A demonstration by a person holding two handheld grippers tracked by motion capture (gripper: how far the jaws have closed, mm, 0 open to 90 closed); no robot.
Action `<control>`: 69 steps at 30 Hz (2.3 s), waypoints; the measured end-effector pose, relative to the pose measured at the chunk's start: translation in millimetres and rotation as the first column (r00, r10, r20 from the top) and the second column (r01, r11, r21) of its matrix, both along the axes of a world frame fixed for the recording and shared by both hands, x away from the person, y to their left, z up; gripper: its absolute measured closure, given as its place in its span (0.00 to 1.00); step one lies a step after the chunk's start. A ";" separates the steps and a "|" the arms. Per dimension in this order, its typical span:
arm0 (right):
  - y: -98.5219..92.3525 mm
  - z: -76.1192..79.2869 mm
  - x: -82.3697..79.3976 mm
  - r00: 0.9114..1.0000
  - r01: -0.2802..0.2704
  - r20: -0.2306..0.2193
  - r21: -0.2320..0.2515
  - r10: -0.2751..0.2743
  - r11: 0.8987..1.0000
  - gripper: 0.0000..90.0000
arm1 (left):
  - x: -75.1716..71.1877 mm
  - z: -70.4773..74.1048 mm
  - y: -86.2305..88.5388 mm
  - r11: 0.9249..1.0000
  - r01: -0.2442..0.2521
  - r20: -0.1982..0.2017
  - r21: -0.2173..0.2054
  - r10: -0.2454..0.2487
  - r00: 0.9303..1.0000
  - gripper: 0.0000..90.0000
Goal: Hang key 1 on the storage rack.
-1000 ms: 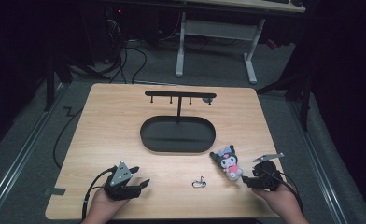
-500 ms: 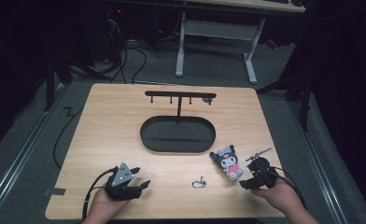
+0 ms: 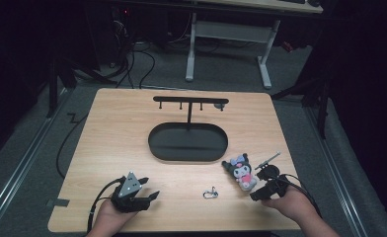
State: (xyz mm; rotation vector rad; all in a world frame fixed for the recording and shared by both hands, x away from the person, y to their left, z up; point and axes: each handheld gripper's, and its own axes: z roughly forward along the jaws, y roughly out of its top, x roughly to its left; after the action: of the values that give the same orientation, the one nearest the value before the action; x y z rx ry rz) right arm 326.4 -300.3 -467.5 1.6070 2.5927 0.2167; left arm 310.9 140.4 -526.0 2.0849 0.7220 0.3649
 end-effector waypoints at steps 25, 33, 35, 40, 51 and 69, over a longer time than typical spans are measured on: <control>31.4 -22.5 36.4 1.000 0.012 -0.005 -0.002 -0.012 1.000 0.42 | 1.0 -0.4 0.4 1.000 0.005 0.005 -0.001 -0.005 1.000 0.41; 21.2 -1.7 33.9 0.999 0.013 0.046 0.035 -0.014 0.999 0.54 | 0.8 -0.3 0.3 1.000 0.003 0.006 0.000 -0.003 1.000 0.41; 17.2 7.3 32.3 0.999 0.009 0.052 0.050 -0.011 0.999 0.54 | 0.9 -0.5 0.2 1.000 0.003 0.006 -0.001 -0.003 1.000 0.41; 13.4 19.3 28.2 0.999 0.006 0.053 0.070 -0.010 0.998 0.54 | 0.6 -0.3 0.3 1.000 0.005 0.008 0.002 -0.005 1.000 0.41; 13.6 39.8 25.2 0.997 -0.014 0.075 0.094 0.007 0.995 0.54 | 0.2 -0.8 -0.5 1.000 0.004 0.009 0.002 -0.004 1.000 0.41; 28.1 80.0 43.5 0.991 -0.048 0.127 0.120 0.033 0.992 0.54 | -0.5 -0.7 -0.2 1.000 0.005 0.018 -0.001 -0.005 1.000 0.41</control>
State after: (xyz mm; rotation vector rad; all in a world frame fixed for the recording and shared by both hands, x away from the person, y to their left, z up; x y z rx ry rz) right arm 369.9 -272.2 -387.5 1.5245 2.5643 0.4728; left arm 310.4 140.2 -526.6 2.0791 0.7057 0.3799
